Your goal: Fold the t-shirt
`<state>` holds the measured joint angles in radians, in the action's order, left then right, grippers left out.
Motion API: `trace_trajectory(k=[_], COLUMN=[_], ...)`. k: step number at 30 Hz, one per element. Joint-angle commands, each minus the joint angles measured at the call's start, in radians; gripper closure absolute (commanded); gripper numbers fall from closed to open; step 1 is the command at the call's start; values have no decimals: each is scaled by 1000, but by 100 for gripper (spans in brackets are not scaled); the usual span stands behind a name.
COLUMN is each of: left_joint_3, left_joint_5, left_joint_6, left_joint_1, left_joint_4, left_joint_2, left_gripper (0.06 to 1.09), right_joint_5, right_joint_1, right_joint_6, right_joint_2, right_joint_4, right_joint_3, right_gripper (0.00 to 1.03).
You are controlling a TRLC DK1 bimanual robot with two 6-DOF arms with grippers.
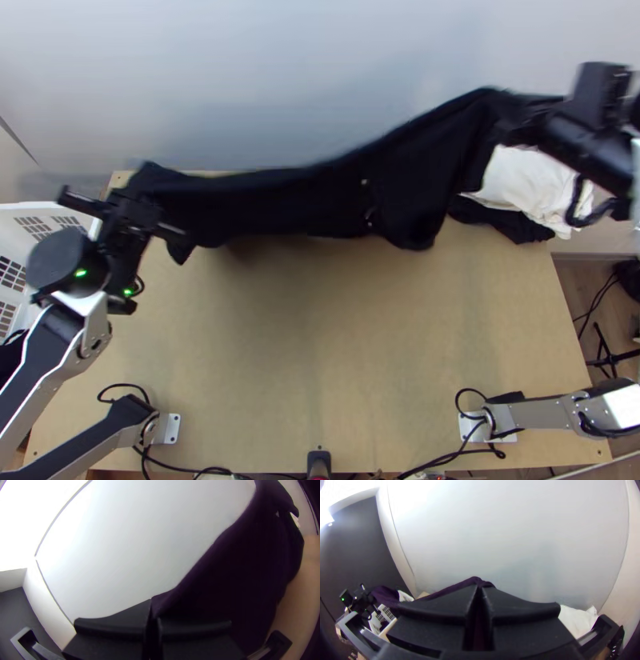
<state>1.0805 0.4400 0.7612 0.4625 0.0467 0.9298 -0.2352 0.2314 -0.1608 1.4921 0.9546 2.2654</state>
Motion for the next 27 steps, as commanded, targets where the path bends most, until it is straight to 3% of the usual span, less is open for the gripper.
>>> trace_trajectory(k=[1, 10, 19, 27], left_joint_3=[38, -24, 22, 65], left_joint_5=[40, 62, 62, 101], left_joint_6=[-28, -80, -69, -142], left_joint_1=[-27, 77, 122, 123], left_joint_4=[162, 96, 124, 156], left_joint_2=[-40, -128, -121, -152], left_gripper=[105, 105, 105, 105], right_joint_5=[2, 2, 4, 2], right_joint_1=[-87, -38, 8, -7], right_joint_6=[-115, -111, -109, -174], right_joint_2=[-53, -121, -96, -279], right_joint_4=[-103, -106, -154, -86], right_joint_3=[51, -75, 46, -47], right_gripper=[99, 99, 99, 99])
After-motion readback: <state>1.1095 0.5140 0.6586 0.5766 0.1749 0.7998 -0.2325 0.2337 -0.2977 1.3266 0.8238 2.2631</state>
